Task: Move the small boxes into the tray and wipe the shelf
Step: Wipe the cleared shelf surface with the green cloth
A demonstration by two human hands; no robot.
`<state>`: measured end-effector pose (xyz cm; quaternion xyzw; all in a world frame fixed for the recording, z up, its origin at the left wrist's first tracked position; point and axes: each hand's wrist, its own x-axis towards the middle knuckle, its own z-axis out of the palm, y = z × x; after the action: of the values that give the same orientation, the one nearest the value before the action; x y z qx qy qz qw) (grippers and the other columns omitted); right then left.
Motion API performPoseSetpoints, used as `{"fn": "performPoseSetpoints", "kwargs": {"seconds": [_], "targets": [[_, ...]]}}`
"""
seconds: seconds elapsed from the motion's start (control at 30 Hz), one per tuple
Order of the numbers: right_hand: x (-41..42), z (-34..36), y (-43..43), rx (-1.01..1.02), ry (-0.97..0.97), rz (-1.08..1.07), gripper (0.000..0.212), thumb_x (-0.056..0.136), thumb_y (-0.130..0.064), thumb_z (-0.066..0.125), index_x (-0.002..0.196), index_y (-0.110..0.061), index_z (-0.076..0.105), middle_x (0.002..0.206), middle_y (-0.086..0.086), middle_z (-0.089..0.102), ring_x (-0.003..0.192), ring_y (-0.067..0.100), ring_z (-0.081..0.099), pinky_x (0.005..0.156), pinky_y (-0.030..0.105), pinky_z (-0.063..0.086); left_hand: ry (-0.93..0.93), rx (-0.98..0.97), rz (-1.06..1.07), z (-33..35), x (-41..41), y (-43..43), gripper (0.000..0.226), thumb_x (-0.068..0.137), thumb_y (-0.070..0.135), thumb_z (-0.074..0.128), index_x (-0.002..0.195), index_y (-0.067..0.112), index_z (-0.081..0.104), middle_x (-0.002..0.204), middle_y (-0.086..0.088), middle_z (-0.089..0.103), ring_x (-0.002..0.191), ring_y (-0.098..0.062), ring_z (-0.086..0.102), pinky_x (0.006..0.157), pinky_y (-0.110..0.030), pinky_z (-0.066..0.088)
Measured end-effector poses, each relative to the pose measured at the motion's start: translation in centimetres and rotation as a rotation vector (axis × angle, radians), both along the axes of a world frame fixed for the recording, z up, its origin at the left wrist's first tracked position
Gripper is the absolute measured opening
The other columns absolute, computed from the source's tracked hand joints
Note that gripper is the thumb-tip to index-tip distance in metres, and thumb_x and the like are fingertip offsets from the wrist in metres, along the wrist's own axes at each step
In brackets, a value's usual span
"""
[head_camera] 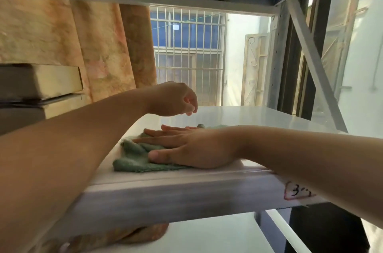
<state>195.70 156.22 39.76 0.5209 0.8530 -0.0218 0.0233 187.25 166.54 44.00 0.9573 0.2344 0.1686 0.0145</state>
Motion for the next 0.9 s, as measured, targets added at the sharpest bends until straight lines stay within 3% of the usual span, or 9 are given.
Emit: {"fn": "performPoseSetpoints", "kwargs": {"seconds": [0.1, 0.2, 0.3, 0.43, 0.53, 0.63, 0.7, 0.8, 0.9], "targets": [[0.6, 0.8, -3.1, -0.089, 0.128, -0.144, 0.054, 0.097, -0.053, 0.016, 0.149, -0.041, 0.004, 0.159, -0.016, -0.001, 0.145, 0.007, -0.010, 0.117, 0.038, -0.007, 0.007, 0.047, -0.034, 0.0, 0.4, -1.0, 0.018, 0.093, 0.014, 0.055, 0.104, 0.011, 0.068, 0.088, 0.010, 0.063, 0.081, -0.007, 0.064, 0.072, -0.007, 0.048], [2.8, 0.5, -3.9, -0.078, 0.122, -0.224, 0.053, 0.098, -0.050, 0.015, 0.150, -0.039, 0.007, 0.158, -0.016, 0.001, 0.139, -0.001, -0.010, 0.116, 0.018, -0.009, -0.032, 0.110, -0.059, -0.2, 1.0, -1.9, 0.020, 0.093, 0.015, 0.053, 0.106, 0.013, 0.068, 0.095, 0.010, 0.063, 0.085, -0.005, 0.061, 0.067, 0.000, 0.041], [5.7, 0.6, -4.7, -0.068, 0.205, -0.417, 0.054, 0.096, -0.055, 0.017, 0.148, -0.042, 0.012, 0.159, -0.014, 0.006, 0.145, 0.009, 0.003, 0.117, 0.036, -0.003, -0.122, 0.161, -0.084, -0.1, 1.4, -2.7, 0.020, 0.093, 0.014, 0.054, 0.106, 0.013, 0.069, 0.095, 0.012, 0.061, 0.086, -0.003, 0.058, 0.068, 0.002, 0.037], [9.8, 0.7, -5.9, -0.051, 0.221, -0.667, 0.058, 0.094, -0.060, 0.020, 0.149, -0.040, 0.014, 0.159, -0.009, 0.013, 0.145, 0.015, 0.013, 0.118, 0.042, 0.005, -0.163, 0.198, -0.111, -0.5, 1.8, -3.7, 0.021, 0.093, 0.012, 0.054, 0.108, 0.013, 0.068, 0.102, 0.007, 0.065, 0.086, -0.003, 0.055, 0.082, -0.010, 0.040], [11.3, 1.1, -7.3, -0.055, 0.211, -0.814, 0.060, 0.096, -0.058, 0.019, 0.150, -0.031, 0.017, 0.156, 0.000, 0.023, 0.142, 0.019, 0.023, 0.117, 0.040, 0.012, -0.156, 0.206, -0.137, -1.2, 2.3, -4.3, 0.022, 0.093, 0.010, 0.053, 0.109, 0.012, 0.068, 0.110, 0.002, 0.069, 0.087, -0.002, 0.055, 0.082, -0.007, 0.039], [12.4, 1.4, -8.6, -0.073, 0.312, -1.027, 0.055, 0.098, -0.055, 0.022, 0.136, -0.020, 0.040, 0.123, 0.008, 0.054, 0.110, 0.017, 0.054, 0.104, 0.033, 0.033, -0.131, 0.198, -0.158, -1.7, 3.0, -4.9, 0.023, 0.093, 0.010, 0.053, 0.111, 0.013, 0.067, 0.113, 0.001, 0.070, 0.088, -0.001, 0.055, 0.088, -0.014, 0.041], [13.3, 1.4, -8.8, -0.015, 0.278, -1.104, 0.050, 0.101, -0.045, 0.023, 0.128, -0.011, 0.048, 0.109, 0.007, 0.057, 0.102, 0.018, 0.055, 0.094, 0.031, 0.035, -0.135, 0.206, -0.169, -1.7, 3.1, -5.1, 0.023, 0.093, 0.011, 0.053, 0.110, 0.013, 0.068, 0.114, 0.002, 0.069, 0.087, -0.001, 0.055, 0.087, -0.013, 0.040], [14.0, 1.2, -8.2, 0.085, 0.208, -1.166, 0.046, 0.104, -0.027, 0.020, 0.133, -0.001, 0.046, 0.134, 0.017, 0.050, 0.127, 0.028, 0.046, 0.102, 0.034, 0.033, -0.156, 0.229, -0.171, -1.3, 3.0, -5.1, 0.023, 0.093, 0.011, 0.053, 0.110, 0.012, 0.068, 0.113, 0.002, 0.069, 0.086, 0.000, 0.054, 0.083, -0.007, 0.038], [13.6, 1.3, -8.1, 0.044, 0.251, -1.164, 0.048, 0.104, -0.029, 0.018, 0.143, -0.006, 0.033, 0.147, 0.016, 0.039, 0.135, 0.027, 0.037, 0.109, 0.033, 0.026, -0.184, 0.229, -0.175, -1.0, 2.9, -5.1, 0.022, 0.093, 0.011, 0.053, 0.109, 0.012, 0.068, 0.113, 0.001, 0.070, 0.086, -0.002, 0.054, 0.085, -0.013, 0.038]]}}
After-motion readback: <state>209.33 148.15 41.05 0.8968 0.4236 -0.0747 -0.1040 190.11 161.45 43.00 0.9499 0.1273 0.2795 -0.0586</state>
